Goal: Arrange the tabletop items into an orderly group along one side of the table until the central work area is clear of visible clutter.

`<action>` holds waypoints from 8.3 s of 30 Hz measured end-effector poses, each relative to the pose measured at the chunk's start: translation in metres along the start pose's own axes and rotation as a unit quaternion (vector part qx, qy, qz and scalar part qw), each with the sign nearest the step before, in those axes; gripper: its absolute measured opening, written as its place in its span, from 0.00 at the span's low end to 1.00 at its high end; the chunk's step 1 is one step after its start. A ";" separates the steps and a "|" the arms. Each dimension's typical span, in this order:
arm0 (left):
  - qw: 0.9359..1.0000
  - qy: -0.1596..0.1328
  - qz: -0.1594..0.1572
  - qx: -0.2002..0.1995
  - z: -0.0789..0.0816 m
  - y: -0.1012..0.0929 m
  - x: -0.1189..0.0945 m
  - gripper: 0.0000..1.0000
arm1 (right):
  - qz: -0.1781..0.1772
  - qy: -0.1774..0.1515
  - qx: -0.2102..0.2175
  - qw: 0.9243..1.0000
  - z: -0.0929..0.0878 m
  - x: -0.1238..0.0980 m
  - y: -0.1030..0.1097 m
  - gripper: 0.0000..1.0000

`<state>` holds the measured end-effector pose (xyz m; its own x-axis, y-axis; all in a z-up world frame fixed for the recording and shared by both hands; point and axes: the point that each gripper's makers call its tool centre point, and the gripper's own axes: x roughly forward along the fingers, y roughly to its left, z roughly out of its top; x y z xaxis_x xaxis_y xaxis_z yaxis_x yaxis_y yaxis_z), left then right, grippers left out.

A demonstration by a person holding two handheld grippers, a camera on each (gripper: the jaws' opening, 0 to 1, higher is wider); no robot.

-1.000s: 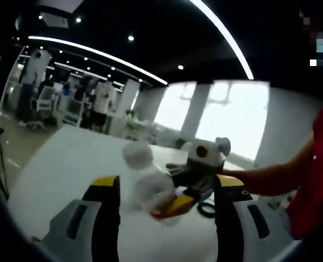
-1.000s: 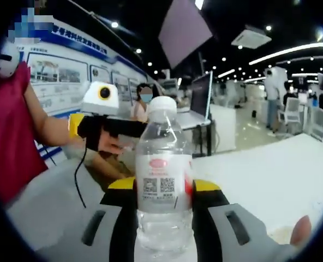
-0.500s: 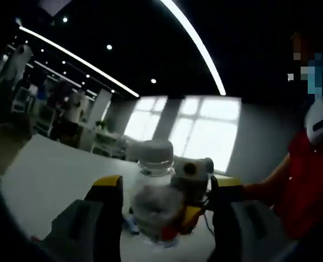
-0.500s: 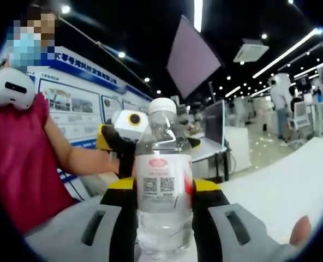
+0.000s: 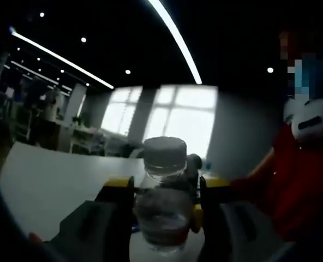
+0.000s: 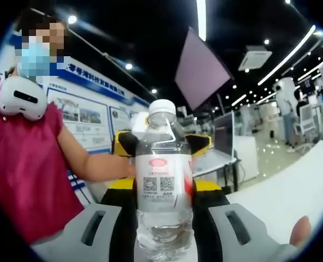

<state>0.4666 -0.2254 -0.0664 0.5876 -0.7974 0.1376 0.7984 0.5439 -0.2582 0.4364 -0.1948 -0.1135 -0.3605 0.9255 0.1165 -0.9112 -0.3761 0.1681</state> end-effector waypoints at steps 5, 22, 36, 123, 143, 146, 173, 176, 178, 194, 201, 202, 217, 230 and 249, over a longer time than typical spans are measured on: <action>1.000 0.019 -0.013 0.009 -0.001 0.001 0.004 0.41 | -0.002 -0.004 -0.001 1.000 0.001 -0.002 -0.002 0.37; 0.991 0.118 -0.040 0.056 -0.024 0.028 0.014 0.40 | -0.034 0.111 -0.050 0.992 -0.028 0.000 -0.036 0.38; 0.973 0.205 -0.029 0.105 -0.059 0.082 0.020 0.40 | -0.060 0.224 -0.101 0.967 -0.068 0.000 -0.094 0.39; 0.962 0.247 -0.090 0.072 -0.170 0.217 0.069 0.40 | -0.192 0.352 -0.099 0.911 -0.184 -0.065 -0.248 0.40; 0.967 0.235 -0.079 0.064 -0.162 0.220 0.068 0.39 | -0.200 0.375 -0.120 0.897 -0.190 -0.067 -0.247 0.44; 0.967 0.233 -0.077 0.066 -0.160 0.221 0.069 0.41 | -0.201 0.372 -0.120 0.898 -0.189 -0.067 -0.247 0.45; 0.971 0.224 -0.050 0.066 -0.149 0.216 0.040 0.64 | -0.241 0.325 -0.113 0.907 -0.151 -0.079 -0.238 0.70; 0.972 0.221 -0.043 0.063 -0.147 0.216 0.037 0.66 | -0.246 0.319 -0.111 0.909 -0.146 -0.081 -0.236 0.72; 0.973 0.219 -0.037 0.061 -0.145 0.215 0.036 0.67 | -0.249 0.318 -0.113 0.908 -0.143 -0.082 -0.234 0.72; 0.975 0.213 0.030 0.051 -0.132 0.196 0.025 0.87 | -0.295 0.286 -0.112 0.905 -0.116 -0.095 -0.214 0.87; 0.977 0.198 0.051 0.061 -0.124 0.182 0.024 0.94 | -0.322 0.252 -0.098 0.907 -0.104 -0.099 -0.205 0.95; 0.978 0.194 0.053 0.059 -0.123 0.181 0.024 0.96 | -0.327 0.246 -0.093 0.908 -0.103 -0.100 -0.204 0.97; 0.984 0.151 0.070 0.070 -0.097 0.131 0.025 0.97 | -0.364 0.211 -0.110 0.900 -0.076 -0.116 -0.162 0.99; 0.981 0.155 0.055 0.107 -0.103 0.072 0.028 0.97 | -0.375 0.202 -0.136 0.894 -0.067 -0.126 -0.105 0.99; 0.984 0.146 0.038 0.090 -0.133 -0.018 0.022 0.97 | -0.456 0.174 -0.127 0.863 -0.068 -0.182 -0.003 0.99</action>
<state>0.4477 -0.2878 -0.1857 0.6048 -0.7793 -0.1639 0.7793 0.6216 -0.0793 0.4909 -0.3590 -0.2018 0.5327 0.8055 -0.2597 -0.8460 0.4977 -0.1914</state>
